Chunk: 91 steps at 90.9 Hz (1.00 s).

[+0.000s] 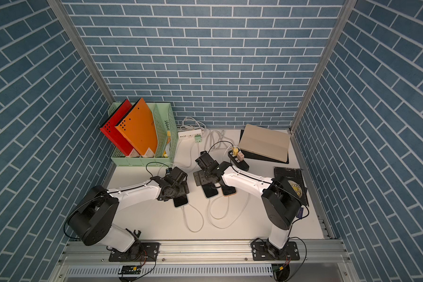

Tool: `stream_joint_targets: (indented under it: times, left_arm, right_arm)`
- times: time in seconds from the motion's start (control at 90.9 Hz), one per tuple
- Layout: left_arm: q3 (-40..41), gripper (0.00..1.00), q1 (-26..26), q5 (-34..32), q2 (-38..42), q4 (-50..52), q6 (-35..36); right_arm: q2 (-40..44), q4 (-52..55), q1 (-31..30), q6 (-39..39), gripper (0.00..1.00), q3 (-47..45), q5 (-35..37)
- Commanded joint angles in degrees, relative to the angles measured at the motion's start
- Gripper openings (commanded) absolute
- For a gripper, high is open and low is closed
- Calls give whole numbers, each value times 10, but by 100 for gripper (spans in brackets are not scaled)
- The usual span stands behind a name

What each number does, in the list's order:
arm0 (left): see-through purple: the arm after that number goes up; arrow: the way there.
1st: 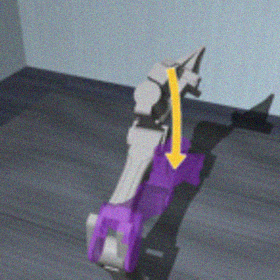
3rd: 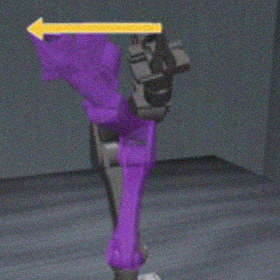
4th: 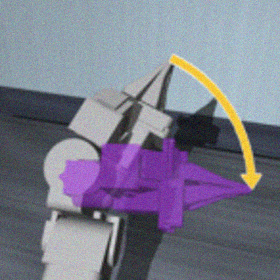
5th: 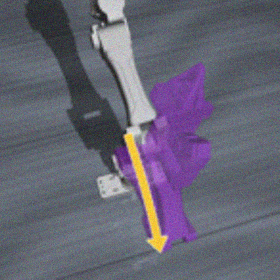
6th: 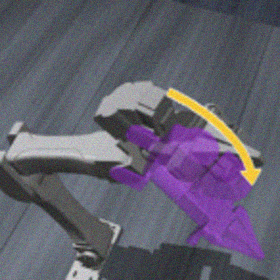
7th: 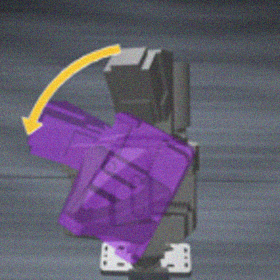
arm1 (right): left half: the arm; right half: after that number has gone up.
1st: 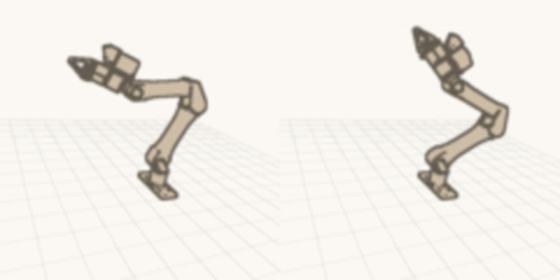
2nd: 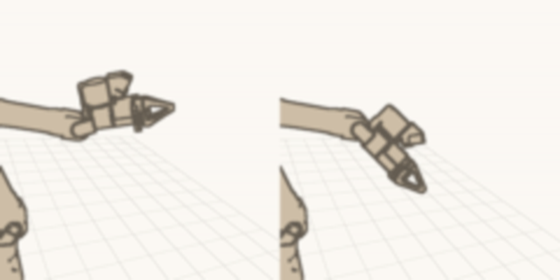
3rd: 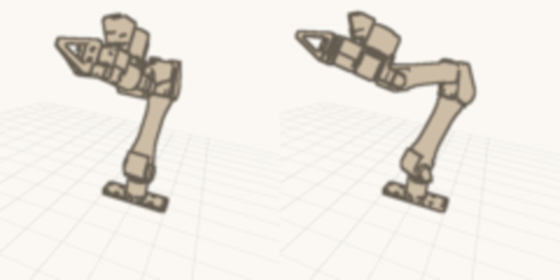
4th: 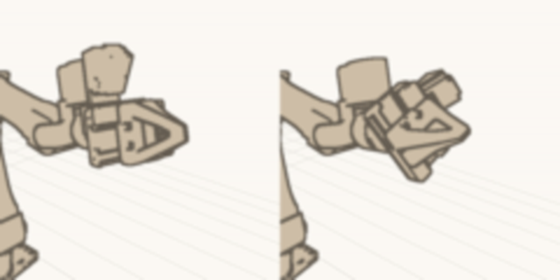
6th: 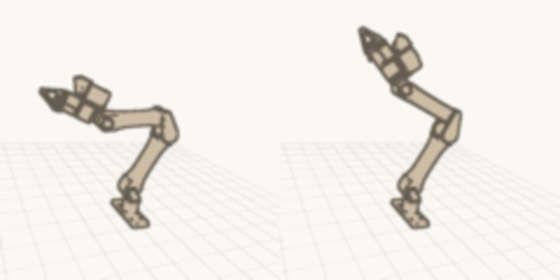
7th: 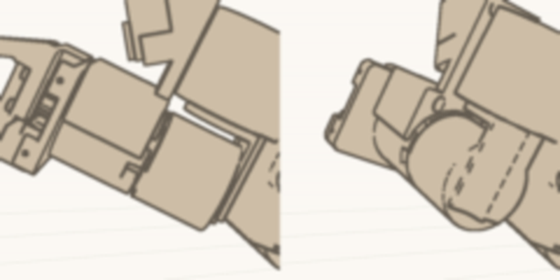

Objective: Unplug the charging cable from the phone
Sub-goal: Pick up the phone at the center of the board.

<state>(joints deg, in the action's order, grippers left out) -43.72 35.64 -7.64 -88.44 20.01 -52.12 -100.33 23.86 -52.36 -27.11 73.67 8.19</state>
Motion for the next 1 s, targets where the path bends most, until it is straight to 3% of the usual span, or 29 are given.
stream_joint_targets:
  times: [0.0,0.902,0.99]
  left_arm:
    - [38,89,-5,13,-30,53,-6]
    - [26,82,-4,-31,-70,111,-4]
    - [27,76,-3,-33,-72,111,-4]
  right_arm:
    - [20,-6,1,6,99,-6,5]
    - [25,-24,2,20,100,-5,3]
    - [26,-26,2,22,99,-5,3]
